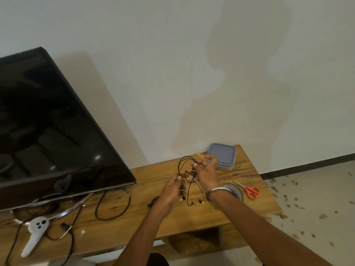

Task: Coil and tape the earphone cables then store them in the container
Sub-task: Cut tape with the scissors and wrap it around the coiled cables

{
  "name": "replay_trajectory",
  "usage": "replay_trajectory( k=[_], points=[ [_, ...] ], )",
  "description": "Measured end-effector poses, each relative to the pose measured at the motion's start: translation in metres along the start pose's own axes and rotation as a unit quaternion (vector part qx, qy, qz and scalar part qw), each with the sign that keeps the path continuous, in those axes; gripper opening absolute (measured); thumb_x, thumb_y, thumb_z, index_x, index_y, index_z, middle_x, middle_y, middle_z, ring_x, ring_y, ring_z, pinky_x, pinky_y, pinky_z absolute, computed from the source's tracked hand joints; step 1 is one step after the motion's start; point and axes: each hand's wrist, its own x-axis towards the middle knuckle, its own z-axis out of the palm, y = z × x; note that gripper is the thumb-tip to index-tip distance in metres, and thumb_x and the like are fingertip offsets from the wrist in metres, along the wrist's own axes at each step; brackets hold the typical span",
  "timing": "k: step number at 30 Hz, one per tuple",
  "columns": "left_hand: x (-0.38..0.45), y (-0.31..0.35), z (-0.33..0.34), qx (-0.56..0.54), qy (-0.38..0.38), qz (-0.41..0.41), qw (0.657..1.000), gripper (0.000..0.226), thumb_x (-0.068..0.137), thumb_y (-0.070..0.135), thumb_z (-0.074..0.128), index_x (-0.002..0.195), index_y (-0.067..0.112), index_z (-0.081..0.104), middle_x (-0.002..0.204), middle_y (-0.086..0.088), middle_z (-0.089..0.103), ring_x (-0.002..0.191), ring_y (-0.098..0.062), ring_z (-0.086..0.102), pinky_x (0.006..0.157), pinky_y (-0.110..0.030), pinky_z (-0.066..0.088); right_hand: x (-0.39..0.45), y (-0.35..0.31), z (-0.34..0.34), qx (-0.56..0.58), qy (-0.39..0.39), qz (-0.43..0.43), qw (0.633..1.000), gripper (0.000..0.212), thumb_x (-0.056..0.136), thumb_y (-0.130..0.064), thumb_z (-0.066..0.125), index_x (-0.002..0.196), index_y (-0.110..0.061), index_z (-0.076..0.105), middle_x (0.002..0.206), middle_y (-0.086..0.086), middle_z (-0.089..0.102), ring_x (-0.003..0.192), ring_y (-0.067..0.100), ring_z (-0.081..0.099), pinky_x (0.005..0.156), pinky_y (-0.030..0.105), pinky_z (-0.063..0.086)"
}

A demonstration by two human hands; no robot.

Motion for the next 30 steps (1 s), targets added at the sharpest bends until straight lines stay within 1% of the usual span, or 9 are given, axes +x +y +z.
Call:
replay_trajectory(
  k=[6, 11, 14, 16, 18, 21, 24, 26, 30],
  points=[
    [-0.005, -0.006, 0.014, -0.075, -0.003, 0.007, 0.997, 0.031, 0.105, 0.014, 0.033, 0.113, 0.020, 0.062, 0.113, 0.002, 0.066, 0.108, -0.012, 0.061, 0.090, -0.026, 0.046, -0.001, 0.006, 0.006, -0.011, 0.055, 0.000, 0.998, 0.038, 0.092, 0.009, 0.045, 0.108, -0.019, 0.024, 0.102, 0.013, 0.061, 0.075, 0.019, 0.063, 0.073, 0.039, 0.057],
    [-0.005, -0.014, 0.012, -0.092, -0.052, 0.025, 0.994, 0.030, 0.104, 0.012, 0.033, 0.114, 0.013, 0.061, 0.103, -0.003, 0.071, 0.095, -0.013, 0.069, 0.097, -0.034, 0.048, -0.004, 0.005, 0.009, 0.007, 0.072, -0.010, 0.997, 0.039, 0.093, 0.011, 0.042, 0.110, -0.019, 0.024, 0.102, 0.014, 0.056, 0.070, 0.017, 0.061, 0.059, 0.025, 0.059],
    [-0.005, -0.015, 0.010, -0.068, -0.083, 0.023, 0.994, 0.023, 0.095, 0.024, 0.054, 0.116, 0.017, 0.060, 0.108, -0.002, 0.071, 0.101, -0.016, 0.067, 0.097, -0.036, 0.049, -0.004, 0.006, 0.011, 0.012, 0.077, -0.014, 0.997, 0.039, 0.093, 0.013, 0.039, 0.109, -0.019, 0.024, 0.104, 0.017, 0.050, 0.068, 0.018, 0.059, 0.059, 0.024, 0.059],
    [-0.004, -0.018, 0.007, 0.002, -0.103, 0.010, 0.995, 0.044, 0.078, 0.037, 0.067, 0.119, 0.023, 0.058, 0.108, 0.001, 0.072, 0.105, -0.016, 0.066, 0.098, -0.039, 0.048, -0.003, 0.009, 0.011, 0.004, 0.077, -0.020, 0.997, 0.040, 0.092, 0.014, 0.038, 0.107, -0.021, 0.025, 0.104, 0.018, 0.047, 0.067, 0.018, 0.058, 0.063, 0.027, 0.061],
    [-0.003, -0.021, 0.005, 0.088, -0.111, 0.005, 0.990, 0.044, 0.077, 0.037, 0.070, 0.119, 0.027, 0.058, 0.105, 0.000, 0.072, 0.102, -0.017, 0.067, 0.096, -0.042, 0.051, -0.001, 0.011, 0.011, -0.007, 0.066, -0.026, 0.997, 0.042, 0.092, 0.015, 0.037, 0.106, -0.022, 0.024, 0.103, 0.017, 0.045, 0.066, 0.016, 0.057, 0.066, 0.031, 0.061],
    [-0.001, -0.026, 0.002, 0.212, -0.100, 0.012, 0.972, 0.010, 0.092, 0.025, 0.059, 0.100, 0.028, 0.064, 0.092, 0.003, 0.069, 0.089, -0.013, 0.065, 0.091, -0.041, 0.052, 0.002, 0.011, 0.007, -0.046, 0.050, -0.037, 0.997, 0.042, 0.092, 0.014, 0.037, 0.108, -0.021, 0.023, 0.101, 0.013, 0.045, 0.067, 0.015, 0.056, 0.064, 0.032, 0.060],
    [-0.002, -0.027, -0.002, 0.232, -0.096, -0.025, 0.968, 0.020, 0.100, 0.024, 0.044, 0.089, 0.026, 0.061, 0.083, 0.007, 0.070, 0.094, -0.014, 0.064, 0.096, -0.040, 0.047, 0.004, 0.009, 0.003, -0.110, 0.029, -0.059, 0.992, 0.040, 0.092, 0.014, 0.037, 0.106, -0.021, 0.023, 0.094, 0.007, 0.049, 0.065, 0.012, 0.057, 0.057, 0.028, 0.056],
    [-0.002, -0.030, -0.007, 0.234, -0.101, -0.016, 0.967, 0.022, 0.102, 0.024, 0.040, 0.091, 0.022, 0.059, 0.076, 0.004, 0.070, 0.086, -0.014, 0.066, 0.094, -0.040, 0.048, 0.003, 0.007, 0.000, -0.147, 0.013, -0.075, 0.986, 0.038, 0.092, 0.014, 0.036, 0.103, -0.020, 0.023, 0.090, 0.004, 0.049, 0.063, 0.011, 0.056, 0.055, 0.026, 0.053],
    [-0.001, -0.032, -0.015, 0.199, -0.098, 0.016, 0.975, 0.025, 0.103, 0.025, 0.038, 0.098, 0.017, 0.061, 0.068, 0.002, 0.052, 0.054, -0.013, 0.054, 0.061, -0.036, 0.049, 0.001, 0.003, -0.007, -0.205, -0.021, -0.102, 0.973, 0.036, 0.093, 0.012, 0.036, 0.103, -0.019, 0.022, 0.090, 0.006, 0.049, 0.063, 0.012, 0.056, 0.053, 0.024, 0.053]
  ],
)
